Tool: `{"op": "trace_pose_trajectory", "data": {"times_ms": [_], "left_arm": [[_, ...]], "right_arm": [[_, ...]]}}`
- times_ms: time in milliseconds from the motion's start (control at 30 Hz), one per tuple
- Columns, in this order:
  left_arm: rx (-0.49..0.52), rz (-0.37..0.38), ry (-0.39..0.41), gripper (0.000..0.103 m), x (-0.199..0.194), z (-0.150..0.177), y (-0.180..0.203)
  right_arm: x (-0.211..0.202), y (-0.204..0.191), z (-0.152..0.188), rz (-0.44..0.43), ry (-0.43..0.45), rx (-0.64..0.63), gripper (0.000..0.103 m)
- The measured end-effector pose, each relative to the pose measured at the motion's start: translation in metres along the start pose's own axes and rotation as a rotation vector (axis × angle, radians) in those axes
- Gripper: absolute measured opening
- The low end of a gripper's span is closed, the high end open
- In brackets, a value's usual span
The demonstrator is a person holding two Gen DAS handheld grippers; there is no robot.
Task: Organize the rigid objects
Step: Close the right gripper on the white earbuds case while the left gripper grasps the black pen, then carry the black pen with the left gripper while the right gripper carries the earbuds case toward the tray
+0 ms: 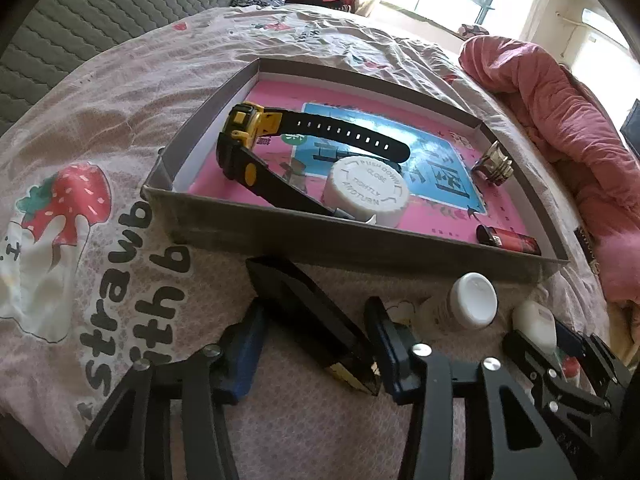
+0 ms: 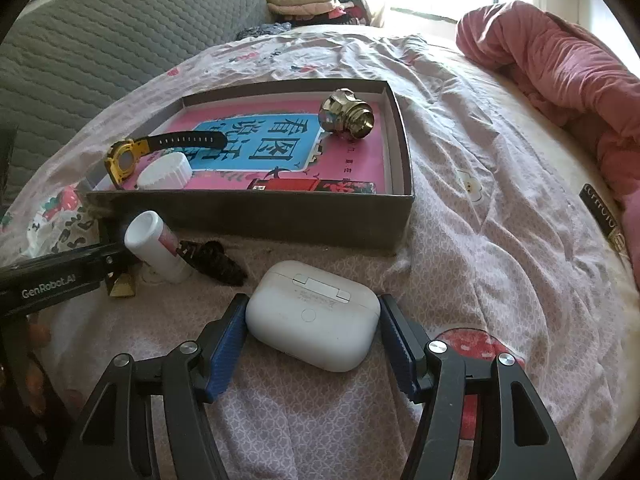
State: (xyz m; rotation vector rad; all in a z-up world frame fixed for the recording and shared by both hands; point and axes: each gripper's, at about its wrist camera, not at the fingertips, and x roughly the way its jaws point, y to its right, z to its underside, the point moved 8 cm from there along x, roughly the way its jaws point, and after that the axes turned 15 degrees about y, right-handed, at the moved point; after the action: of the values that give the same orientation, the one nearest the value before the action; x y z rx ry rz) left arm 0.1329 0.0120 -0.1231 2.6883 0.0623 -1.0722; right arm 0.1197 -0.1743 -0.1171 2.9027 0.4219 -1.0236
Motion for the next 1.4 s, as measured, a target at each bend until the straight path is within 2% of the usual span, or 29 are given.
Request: {"op": "trace_pose_trajectory", "data": {"times_ms": [100, 467, 900, 1133, 1400], "left_arm": [[-0.008, 0.009, -0.006, 0.043, -0.004, 0.000, -0.003], [0.067, 0.054, 0.009, 0.030, -0.022, 0.002, 0.014], [0.061, 0.108, 0.062, 0.028, -0.046, -0.012, 0.016], [0.091, 0.129, 0.106, 0.028, -0.056, -0.019, 0.023], [0.098, 0.142, 0.116, 0.028, -0.058, -0.022, 0.028]], "right_arm": [[-0.002, 0.000, -0.002, -0.009, 0.009, 0.000, 0.066], [-0.014, 0.001, -0.010, -0.034, 0.053, 0.007, 0.066], [-0.023, -0.004, -0.025, -0.054, 0.114, 0.000, 0.065], [-0.028, -0.006, -0.031, -0.055, 0.145, -0.014, 0.065], [-0.030, -0.006, -0.035, -0.057, 0.159, -0.013, 0.065]]}}
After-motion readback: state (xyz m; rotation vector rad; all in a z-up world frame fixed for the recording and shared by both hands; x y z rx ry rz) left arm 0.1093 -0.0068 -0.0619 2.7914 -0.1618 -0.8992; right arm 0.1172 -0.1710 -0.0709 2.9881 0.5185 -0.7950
